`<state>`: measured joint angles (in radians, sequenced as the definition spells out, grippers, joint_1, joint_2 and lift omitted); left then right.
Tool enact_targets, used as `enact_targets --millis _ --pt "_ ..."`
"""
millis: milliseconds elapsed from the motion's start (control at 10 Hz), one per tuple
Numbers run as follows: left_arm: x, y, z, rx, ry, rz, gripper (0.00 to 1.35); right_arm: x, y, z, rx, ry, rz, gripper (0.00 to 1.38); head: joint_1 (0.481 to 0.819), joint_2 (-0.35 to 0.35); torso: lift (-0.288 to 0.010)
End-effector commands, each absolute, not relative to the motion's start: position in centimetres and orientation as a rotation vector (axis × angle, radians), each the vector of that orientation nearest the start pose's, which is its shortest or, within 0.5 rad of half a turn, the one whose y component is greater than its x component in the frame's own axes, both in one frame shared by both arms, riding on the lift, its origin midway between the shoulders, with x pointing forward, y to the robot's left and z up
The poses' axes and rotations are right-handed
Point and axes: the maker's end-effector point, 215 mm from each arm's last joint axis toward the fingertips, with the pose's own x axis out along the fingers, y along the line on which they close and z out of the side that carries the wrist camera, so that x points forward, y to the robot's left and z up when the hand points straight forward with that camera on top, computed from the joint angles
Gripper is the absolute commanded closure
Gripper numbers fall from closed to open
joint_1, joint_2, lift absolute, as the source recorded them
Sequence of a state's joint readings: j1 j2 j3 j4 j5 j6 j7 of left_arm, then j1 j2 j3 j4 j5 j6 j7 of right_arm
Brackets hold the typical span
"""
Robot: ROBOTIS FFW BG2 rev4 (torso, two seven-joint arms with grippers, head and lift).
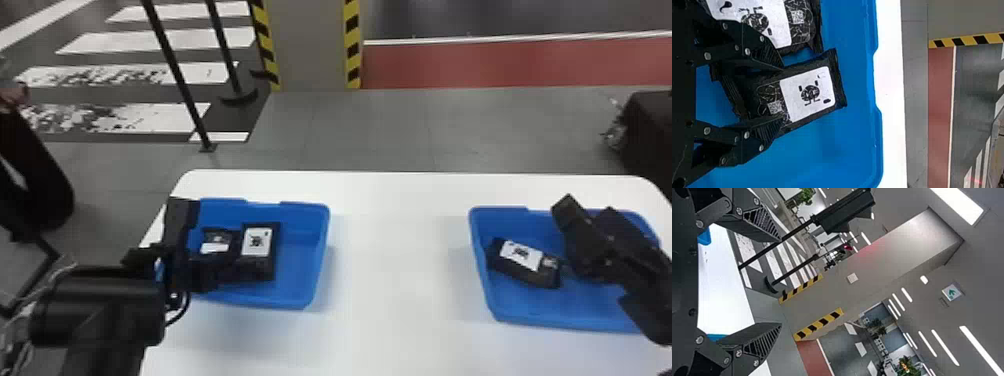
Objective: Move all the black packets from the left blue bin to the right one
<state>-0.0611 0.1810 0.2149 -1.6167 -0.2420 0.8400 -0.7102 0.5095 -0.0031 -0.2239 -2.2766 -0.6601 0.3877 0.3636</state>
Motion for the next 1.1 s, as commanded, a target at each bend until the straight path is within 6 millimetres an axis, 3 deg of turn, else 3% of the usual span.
enact_targets --millis 0,200,400,500,600,700,800,900,1000 --pt "51.1 33.8 -49.8 0.032 0.794 -0.279 0.99 42.9 -21.3 -26.8 0.557 0.035 0.346 0.28 0.695 0.144 -0.11" --pt "50.6 34.1 -50.2 0.028 0.816 -0.268 1.01 42.9 -21.1 -26.8 0.56 0.034 0.349 0.28 0.695 0.148 -0.11" --pt "51.1 34.1 -49.9 0.069 0.788 -0.271 1.2 42.9 -21.1 -26.7 0.565 0.032 0.351 0.29 0.695 0.153 -0.11" --pt "50.7 34.6 -50.2 0.039 0.799 -0.253 1.17 42.8 -21.1 -26.7 0.568 0.032 0.351 0.29 0.695 0.153 -0.11" --pt "50.5 34.9 -50.3 0.031 0.8 -0.245 0.92 42.9 -21.1 -26.6 0.567 0.029 0.353 0.29 0.695 0.156 -0.11" --pt "50.5 34.7 -50.3 0.027 0.799 -0.247 0.56 42.8 -21.1 -26.6 0.569 0.031 0.353 0.29 0.695 0.159 -0.11" --pt "50.9 34.2 -50.0 0.029 0.789 -0.259 0.28 42.8 -21.0 -26.6 0.569 0.03 0.354 0.29 0.695 0.162 -0.11" --pt "51.2 33.8 -49.8 0.028 0.781 -0.268 0.11 42.8 -21.0 -26.6 0.569 0.03 0.354 0.29 0.695 0.161 -0.11" --pt "51.6 33.5 -49.4 0.032 0.768 -0.273 0.13 42.9 -20.9 -26.6 0.572 0.03 0.356 0.29 0.695 0.155 -0.11"
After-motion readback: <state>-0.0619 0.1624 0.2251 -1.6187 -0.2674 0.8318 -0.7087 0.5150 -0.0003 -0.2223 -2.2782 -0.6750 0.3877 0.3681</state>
